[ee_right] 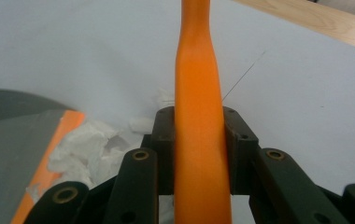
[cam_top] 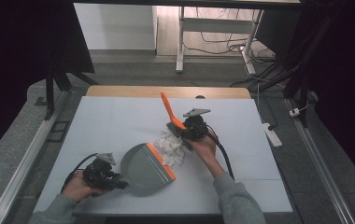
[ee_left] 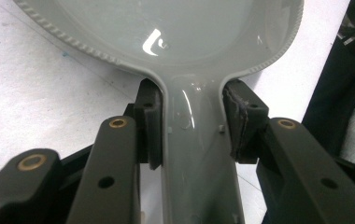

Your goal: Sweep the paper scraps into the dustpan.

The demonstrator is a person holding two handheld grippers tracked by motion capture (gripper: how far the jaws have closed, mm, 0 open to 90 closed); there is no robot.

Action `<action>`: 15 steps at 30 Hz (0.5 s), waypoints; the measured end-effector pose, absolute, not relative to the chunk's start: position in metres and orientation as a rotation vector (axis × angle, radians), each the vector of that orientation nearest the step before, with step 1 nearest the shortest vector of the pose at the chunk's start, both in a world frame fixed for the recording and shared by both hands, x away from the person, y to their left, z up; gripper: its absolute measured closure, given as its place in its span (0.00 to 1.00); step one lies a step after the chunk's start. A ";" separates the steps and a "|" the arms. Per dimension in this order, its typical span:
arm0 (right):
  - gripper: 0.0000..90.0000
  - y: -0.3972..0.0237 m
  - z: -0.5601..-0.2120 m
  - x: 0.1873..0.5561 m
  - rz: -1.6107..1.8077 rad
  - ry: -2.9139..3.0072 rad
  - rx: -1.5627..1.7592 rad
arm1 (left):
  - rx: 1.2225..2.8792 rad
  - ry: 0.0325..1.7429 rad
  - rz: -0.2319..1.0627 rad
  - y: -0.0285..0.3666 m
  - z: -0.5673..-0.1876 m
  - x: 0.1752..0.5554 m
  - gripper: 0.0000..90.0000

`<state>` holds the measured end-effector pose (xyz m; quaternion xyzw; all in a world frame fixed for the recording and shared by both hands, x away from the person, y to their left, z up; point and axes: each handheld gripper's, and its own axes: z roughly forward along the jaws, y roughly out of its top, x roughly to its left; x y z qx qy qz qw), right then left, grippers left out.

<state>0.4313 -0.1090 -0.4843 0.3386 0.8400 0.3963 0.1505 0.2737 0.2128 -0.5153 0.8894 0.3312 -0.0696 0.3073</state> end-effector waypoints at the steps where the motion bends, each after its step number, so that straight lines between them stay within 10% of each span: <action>1: 0.78 -0.107 -0.484 0.429 1.139 2.418 0.961 | 2.353 0.876 -0.185 0.213 -0.515 0.274 0.68; 15: 0.78 -0.098 -0.487 0.408 1.211 2.434 0.917 | 2.352 0.876 -0.178 0.211 -0.516 0.274 0.68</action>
